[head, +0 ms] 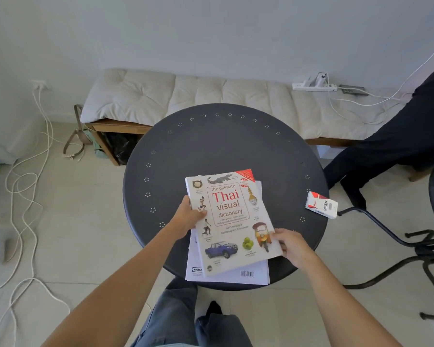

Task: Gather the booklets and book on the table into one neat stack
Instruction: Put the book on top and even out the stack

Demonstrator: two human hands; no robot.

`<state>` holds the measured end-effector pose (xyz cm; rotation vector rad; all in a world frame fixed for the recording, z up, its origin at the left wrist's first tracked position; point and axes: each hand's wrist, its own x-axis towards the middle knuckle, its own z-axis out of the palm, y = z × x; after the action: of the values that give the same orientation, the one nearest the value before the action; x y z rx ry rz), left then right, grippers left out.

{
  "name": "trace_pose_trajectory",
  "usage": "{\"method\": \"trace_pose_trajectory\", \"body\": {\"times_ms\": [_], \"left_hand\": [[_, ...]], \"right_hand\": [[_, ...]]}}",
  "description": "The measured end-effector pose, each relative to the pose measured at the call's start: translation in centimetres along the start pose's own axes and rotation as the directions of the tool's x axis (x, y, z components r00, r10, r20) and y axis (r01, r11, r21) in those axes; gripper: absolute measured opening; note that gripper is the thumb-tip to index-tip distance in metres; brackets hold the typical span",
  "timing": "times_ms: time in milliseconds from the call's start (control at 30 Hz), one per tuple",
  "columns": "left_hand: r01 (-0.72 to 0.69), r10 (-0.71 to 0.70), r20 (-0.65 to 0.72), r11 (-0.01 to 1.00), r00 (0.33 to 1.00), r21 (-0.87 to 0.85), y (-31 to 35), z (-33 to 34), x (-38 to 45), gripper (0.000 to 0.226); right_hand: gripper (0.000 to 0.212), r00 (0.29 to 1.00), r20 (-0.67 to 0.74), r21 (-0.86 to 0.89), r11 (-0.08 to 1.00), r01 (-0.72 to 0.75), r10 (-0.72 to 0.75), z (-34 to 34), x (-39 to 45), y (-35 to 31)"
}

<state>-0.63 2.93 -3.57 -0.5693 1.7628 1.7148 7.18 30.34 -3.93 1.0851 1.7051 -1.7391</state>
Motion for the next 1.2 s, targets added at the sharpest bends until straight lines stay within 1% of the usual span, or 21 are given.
{"method": "trace_pose_trajectory", "body": {"times_ms": [67,133,200,300,367,433,500,533,567,600,667,767,800,833,900,1000,1067,1133,1200], "left_hand": [[-0.023,0.034,-0.053,0.982,0.998,0.189,0.0,-0.2,0.5,0.036],[-0.049,0.090,-0.100,0.934,0.991,0.353,-0.1,-0.1,0.7,0.037],[-0.063,0.142,-0.143,0.888,0.979,0.456,-0.4,0.2,0.7,0.039],[-0.075,0.209,-0.190,0.837,0.959,0.542,-1.2,0.7,0.7,0.036],[-0.091,0.246,-0.216,0.832,0.945,0.548,-1.8,0.9,0.8,0.033],[-0.100,0.275,-0.246,0.830,0.930,0.549,-2.4,1.1,0.7,0.031],[-0.059,0.326,-0.299,0.759,0.897,0.649,-2.8,1.2,0.7,0.036],[-0.023,0.345,-0.329,0.719,0.879,0.695,-2.9,1.3,0.7,0.041],[0.011,0.352,-0.359,0.701,0.865,0.713,-3.0,1.3,0.8,0.046],[0.041,0.333,-0.384,0.708,0.861,0.705,-3.2,1.4,0.8,0.050],[0.091,0.247,-0.427,0.770,0.870,0.631,-3.4,1.6,0.7,0.056],[0.146,0.101,-0.464,0.873,0.880,0.466,-3.7,2.3,0.1,0.057],[0.160,0.060,-0.473,0.897,0.879,0.411,-3.8,2.5,0.0,0.057],[0.177,0.023,-0.480,0.913,0.877,0.367,-3.7,2.5,0.0,0.058],[0.219,-0.036,-0.464,0.912,0.885,0.346,-3.4,2.2,0.1,0.058],[0.248,-0.096,-0.384,0.896,0.918,0.369,-2.8,1.6,0.4,0.035],[0.262,-0.126,-0.359,0.895,0.925,0.360,-2.5,1.5,0.3,0.035],[0.261,-0.133,-0.334,0.889,0.933,0.376,-2.3,1.7,0.2,0.032],[0.246,-0.109,-0.333,0.881,0.937,0.404,-2.3,2.1,0.1,0.026]], "right_hand": [[0.016,1.000,0.018,-0.294,0.956,0.006,0.000,0.2,-0.1,0.2],[0.010,0.999,0.048,-0.469,0.883,0.008,0.017,0.6,-0.1,0.5],[0.010,0.998,0.061,-0.541,0.841,0.018,0.017,0.9,0.0,0.8],[0.011,0.998,0.062,-0.625,0.778,0.062,-0.030,1.0,-0.1,0.9],[0.013,0.996,0.056,-0.696,0.713,0.085,-0.064,1.2,-0.2,0.6],[0.020,0.995,0.061,-0.779,0.619,0.099,-0.082,1.3,-0.3,0.0],[0.028,0.992,0.053,-0.836,0.539,0.105,-0.111,1.4,-0.2,-0.6],[0.031,0.990,0.040,-0.844,0.527,0.104,-0.133,1.5,-0.1,-0.8],[0.033,0.988,0.022,-0.836,0.538,0.103,-0.154,1.6,0.2,-0.8],[0.034,0.986,-0.002,-0.810,0.578,0.097,-0.169,1.8,0.3,-0.8],[0.033,0.982,-0.056,-0.715,0.694,0.085,-0.179,2.3,0.7,-0.8],[0.024,0.988,-0.127,-0.460,0.888,0.024,-0.093,3.9,0.9,-0.7],[0.020,0.987,-0.150,-0.382,0.924,-0.008,-0.053,4.4,0.8,-0.8],[0.020,0.986,-0.163,-0.342,0.939,-0.032,-0.026,4.7,0.8,-0.9],[0.019,0.985,-0.172,-0.309,0.949,-0.069,0.015,4.9,1.2,-1.0],[0.028,0.986,-0.147,-0.280,0.954,-0.111,0.072,4.8,1.8,-0.9],[0.031,0.988,-0.130,-0.300,0.947,-0.116,0.080,4.7,1.9,-0.9],[0.030,0.988,-0.130,-0.301,0.946,-0.121,0.085,4.9,2.0,-0.8],[0.024,0.987,-0.143,-0.283,0.952,-0.114,0.075,5.1,1.8,-0.7]]}}
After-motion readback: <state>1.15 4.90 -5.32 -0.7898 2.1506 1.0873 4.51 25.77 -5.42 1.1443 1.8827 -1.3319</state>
